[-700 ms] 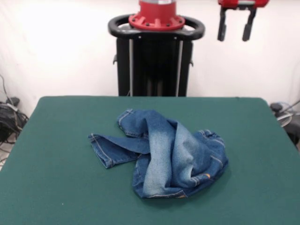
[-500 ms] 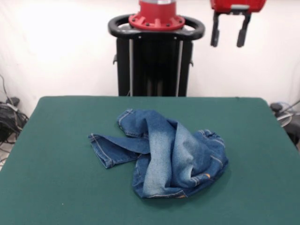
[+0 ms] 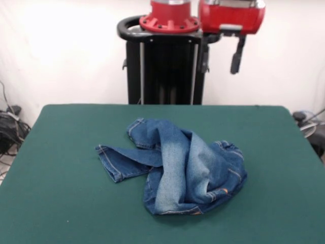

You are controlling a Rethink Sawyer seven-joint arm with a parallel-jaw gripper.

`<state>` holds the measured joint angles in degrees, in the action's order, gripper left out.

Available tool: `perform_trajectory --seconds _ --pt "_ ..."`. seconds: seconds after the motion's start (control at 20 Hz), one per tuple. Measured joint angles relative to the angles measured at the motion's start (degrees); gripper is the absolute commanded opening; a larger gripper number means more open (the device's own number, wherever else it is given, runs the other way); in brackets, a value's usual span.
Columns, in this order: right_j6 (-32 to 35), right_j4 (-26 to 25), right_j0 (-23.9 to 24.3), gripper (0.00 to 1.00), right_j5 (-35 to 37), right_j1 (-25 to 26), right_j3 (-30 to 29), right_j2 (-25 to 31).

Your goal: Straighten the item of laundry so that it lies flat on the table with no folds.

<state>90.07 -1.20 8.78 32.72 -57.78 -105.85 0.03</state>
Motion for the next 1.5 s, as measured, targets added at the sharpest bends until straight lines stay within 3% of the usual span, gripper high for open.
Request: perform_trajectory --seconds 0.85,1.5 --pt "0.0 -5.12 6.63 1.0 0.0 9.11 5.95 2.67" --pt "0.0 -8.42 9.32 1.0 -0.02 12.95 6.21 7.05"
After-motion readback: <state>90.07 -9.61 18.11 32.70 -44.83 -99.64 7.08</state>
